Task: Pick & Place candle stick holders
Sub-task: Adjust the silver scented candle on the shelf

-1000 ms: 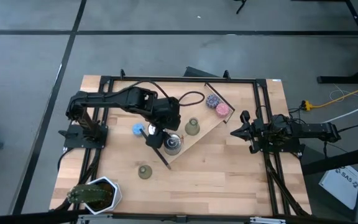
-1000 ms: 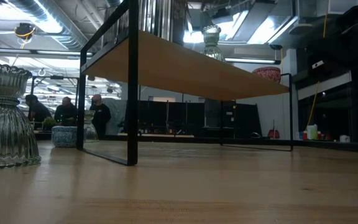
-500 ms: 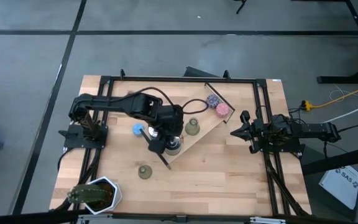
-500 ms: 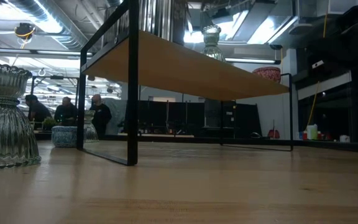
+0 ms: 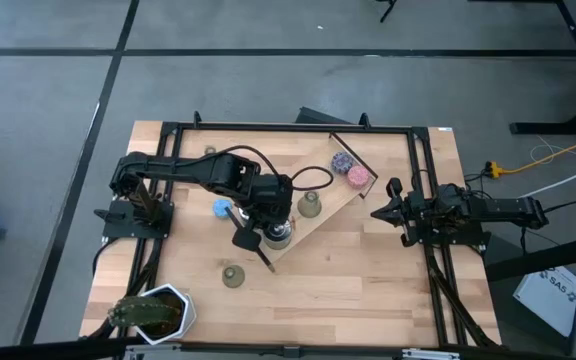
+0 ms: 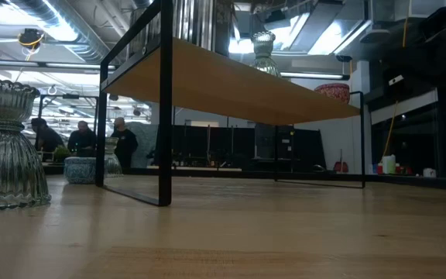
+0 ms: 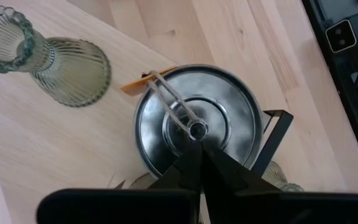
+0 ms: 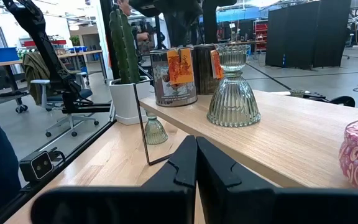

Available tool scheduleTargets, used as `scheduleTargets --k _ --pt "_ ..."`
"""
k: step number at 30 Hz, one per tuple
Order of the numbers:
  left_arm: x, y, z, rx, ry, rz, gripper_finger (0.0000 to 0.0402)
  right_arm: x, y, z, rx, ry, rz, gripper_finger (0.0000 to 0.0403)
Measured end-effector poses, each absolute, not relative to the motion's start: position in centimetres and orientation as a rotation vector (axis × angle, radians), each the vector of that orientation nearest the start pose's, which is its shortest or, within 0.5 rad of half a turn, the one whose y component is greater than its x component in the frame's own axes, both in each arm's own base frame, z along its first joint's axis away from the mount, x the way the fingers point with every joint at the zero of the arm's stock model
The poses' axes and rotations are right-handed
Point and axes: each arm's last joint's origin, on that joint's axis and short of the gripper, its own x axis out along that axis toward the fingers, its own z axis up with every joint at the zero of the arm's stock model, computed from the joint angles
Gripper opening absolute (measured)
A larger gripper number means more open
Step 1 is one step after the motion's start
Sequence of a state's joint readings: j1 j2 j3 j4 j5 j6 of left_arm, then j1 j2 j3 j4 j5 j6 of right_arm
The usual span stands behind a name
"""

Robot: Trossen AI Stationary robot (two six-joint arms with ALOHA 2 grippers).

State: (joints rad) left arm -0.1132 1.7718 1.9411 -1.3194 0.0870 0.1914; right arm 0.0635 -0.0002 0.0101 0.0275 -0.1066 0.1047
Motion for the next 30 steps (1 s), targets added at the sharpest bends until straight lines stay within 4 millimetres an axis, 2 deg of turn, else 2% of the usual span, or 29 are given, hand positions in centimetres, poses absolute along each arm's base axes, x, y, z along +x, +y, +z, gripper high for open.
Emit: scheduleTargets --k 30 --pt "33.23 -4.37 37.13 0.191 1.222 -0.303 0.0001 9.64 0.92 16.96 0.104 -0.029 0.172 0.0010"
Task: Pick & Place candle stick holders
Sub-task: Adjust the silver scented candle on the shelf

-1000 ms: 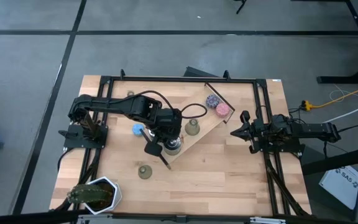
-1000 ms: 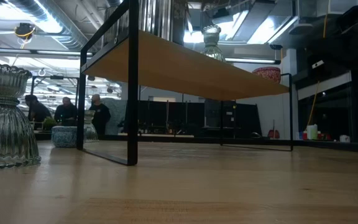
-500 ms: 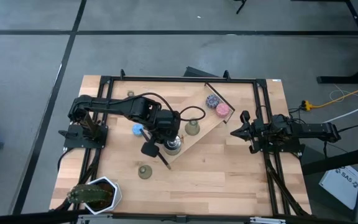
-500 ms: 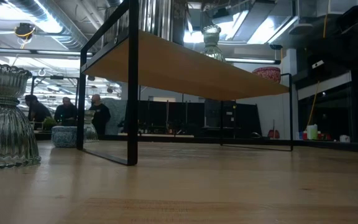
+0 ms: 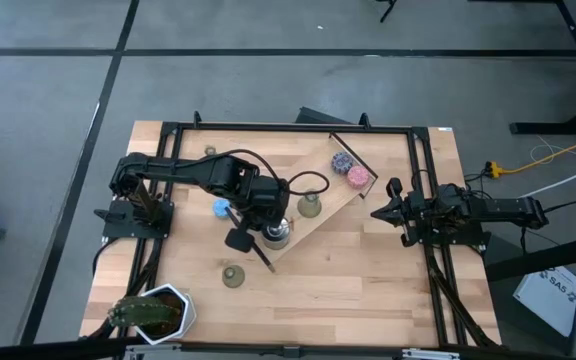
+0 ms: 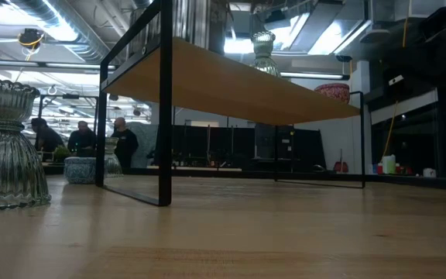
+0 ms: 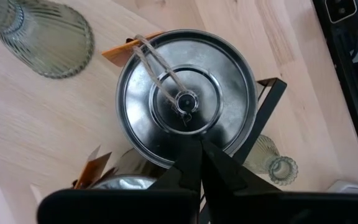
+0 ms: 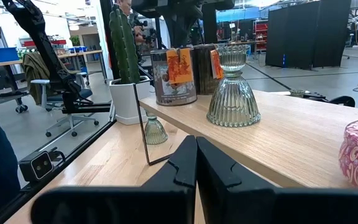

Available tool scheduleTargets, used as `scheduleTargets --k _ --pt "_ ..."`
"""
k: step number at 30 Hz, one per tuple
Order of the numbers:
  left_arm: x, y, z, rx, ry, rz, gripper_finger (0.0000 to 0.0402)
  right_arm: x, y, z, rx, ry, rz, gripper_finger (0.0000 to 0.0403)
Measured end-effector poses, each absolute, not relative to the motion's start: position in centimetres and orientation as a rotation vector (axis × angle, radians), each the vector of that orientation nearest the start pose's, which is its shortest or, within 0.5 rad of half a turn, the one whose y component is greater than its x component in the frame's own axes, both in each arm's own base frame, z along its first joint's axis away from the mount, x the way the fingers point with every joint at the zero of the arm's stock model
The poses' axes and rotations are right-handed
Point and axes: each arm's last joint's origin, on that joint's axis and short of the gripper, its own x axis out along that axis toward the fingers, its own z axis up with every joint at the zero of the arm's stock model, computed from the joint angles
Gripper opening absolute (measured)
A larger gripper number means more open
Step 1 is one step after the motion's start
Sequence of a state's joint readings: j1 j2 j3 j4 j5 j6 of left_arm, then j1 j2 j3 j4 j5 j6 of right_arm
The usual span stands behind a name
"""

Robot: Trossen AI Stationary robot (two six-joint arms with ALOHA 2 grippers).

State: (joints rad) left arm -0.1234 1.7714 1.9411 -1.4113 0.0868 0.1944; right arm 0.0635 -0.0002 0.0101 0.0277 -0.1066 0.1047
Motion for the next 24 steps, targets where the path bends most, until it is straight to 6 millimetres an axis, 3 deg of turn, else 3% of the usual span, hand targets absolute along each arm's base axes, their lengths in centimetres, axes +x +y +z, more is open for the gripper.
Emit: scheduleTargets --k 24 --pt "32.95 -4.34 37.06 0.183 1.253 -0.300 0.0001 9.64 0.92 16.96 0.104 -0.029 0.172 0.0010"
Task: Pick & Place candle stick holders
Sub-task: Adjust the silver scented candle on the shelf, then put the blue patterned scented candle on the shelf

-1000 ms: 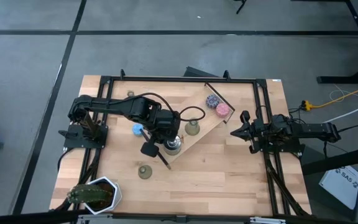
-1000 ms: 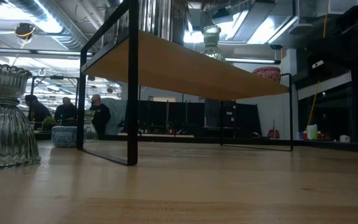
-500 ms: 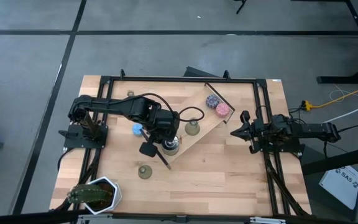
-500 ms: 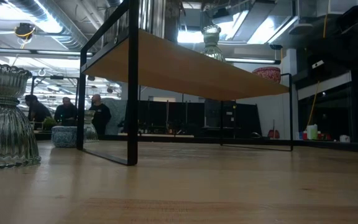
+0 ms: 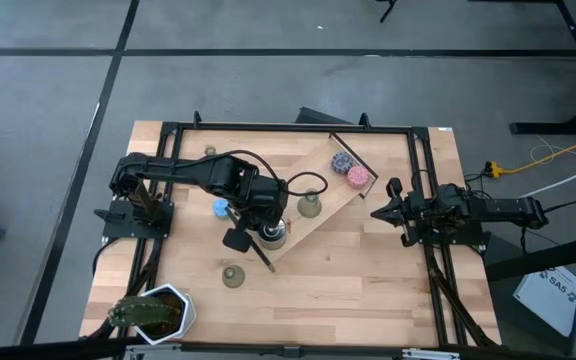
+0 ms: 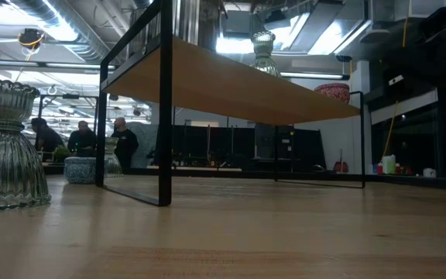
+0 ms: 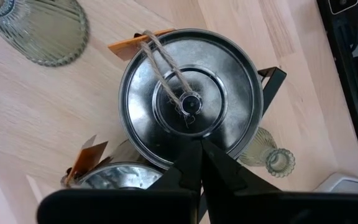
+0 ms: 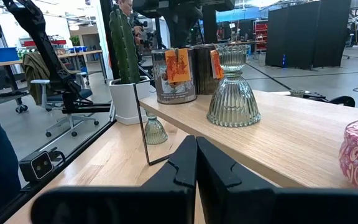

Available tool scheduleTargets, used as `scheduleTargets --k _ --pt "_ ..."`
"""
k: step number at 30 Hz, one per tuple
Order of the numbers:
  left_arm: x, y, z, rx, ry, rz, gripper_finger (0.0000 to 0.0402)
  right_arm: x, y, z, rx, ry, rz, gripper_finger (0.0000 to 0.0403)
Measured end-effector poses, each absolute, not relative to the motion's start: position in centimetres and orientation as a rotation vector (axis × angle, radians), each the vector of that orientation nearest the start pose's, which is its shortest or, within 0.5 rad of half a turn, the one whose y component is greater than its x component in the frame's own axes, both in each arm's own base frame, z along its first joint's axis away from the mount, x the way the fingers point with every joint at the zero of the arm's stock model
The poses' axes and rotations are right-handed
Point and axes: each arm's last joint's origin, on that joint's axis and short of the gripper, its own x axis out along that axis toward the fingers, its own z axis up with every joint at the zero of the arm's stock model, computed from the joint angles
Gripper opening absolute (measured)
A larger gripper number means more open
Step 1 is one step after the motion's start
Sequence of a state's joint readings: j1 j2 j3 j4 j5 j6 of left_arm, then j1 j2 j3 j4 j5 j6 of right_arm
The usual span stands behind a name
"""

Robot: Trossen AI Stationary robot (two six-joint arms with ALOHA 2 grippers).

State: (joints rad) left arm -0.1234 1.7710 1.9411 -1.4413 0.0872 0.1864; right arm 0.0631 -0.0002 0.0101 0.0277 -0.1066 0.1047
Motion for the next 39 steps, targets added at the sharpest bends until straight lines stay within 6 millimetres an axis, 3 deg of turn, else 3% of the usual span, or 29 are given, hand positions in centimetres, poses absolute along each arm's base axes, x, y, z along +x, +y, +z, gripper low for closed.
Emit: scheduleTargets --k 5,13,25,29,39 --pt "32.7 -4.3 37.5 0.181 1.236 -0.301 0.0002 9.6 0.9 17.0 0.104 -0.029 0.172 0.0010" --pt "31.8 -4.1 40.1 0.181 1.164 -0.294 0.0002 9.6 0.9 17.0 0.104 -0.029 0.171 0.0010" --pt "28.9 -0.8 41.7 0.158 1.211 -0.145 0.0001 9.6 0.9 17.0 0.104 -0.029 0.171 0.0010" --pt "28.3 -0.1 41.2 0.136 1.234 -0.121 0.0001 9.6 0.9 17.0 0.104 -0.029 0.171 0.0010" --pt "25.6 2.2 37.8 0.057 1.298 -0.036 0.0002 9.6 0.9 17.0 0.104 -0.029 0.171 0.0010"
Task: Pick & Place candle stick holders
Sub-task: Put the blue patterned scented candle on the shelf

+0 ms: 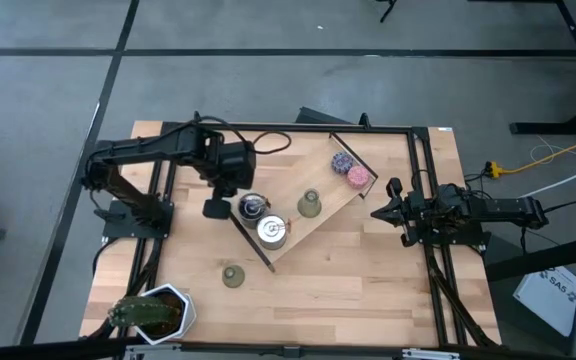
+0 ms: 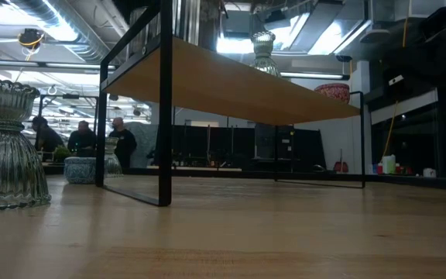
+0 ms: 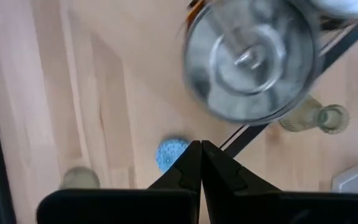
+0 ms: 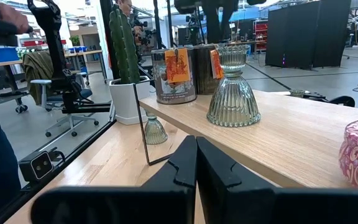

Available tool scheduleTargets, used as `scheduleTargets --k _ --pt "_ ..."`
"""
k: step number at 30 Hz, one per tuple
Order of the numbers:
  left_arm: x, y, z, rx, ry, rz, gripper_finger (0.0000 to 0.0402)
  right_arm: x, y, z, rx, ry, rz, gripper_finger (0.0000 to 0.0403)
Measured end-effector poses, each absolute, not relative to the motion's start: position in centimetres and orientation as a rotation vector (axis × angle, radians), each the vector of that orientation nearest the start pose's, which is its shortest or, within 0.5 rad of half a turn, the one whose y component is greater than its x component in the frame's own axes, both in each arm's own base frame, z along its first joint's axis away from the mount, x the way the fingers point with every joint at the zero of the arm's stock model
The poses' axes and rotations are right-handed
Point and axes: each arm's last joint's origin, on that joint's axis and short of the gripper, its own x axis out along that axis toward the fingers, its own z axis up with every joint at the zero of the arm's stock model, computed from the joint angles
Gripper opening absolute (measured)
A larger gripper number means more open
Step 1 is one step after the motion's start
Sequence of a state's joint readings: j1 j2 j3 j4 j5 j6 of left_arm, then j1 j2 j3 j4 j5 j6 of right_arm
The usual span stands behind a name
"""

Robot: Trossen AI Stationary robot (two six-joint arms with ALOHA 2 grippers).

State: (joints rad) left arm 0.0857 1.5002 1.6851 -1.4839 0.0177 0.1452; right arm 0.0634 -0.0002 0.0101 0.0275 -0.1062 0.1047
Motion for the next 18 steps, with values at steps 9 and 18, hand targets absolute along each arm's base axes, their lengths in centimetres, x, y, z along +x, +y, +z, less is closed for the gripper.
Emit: scheduleTargets --k 9,18 --pt "23.6 4.1 35.3 -0.060 1.351 0.074 0.0002 9.6 0.9 17.0 0.104 -0.029 0.172 0.0010" --pt "23.4 5.8 32.2 -0.209 1.368 0.211 0.0002 9.6 0.9 17.0 0.104 -0.029 0.171 0.0010"
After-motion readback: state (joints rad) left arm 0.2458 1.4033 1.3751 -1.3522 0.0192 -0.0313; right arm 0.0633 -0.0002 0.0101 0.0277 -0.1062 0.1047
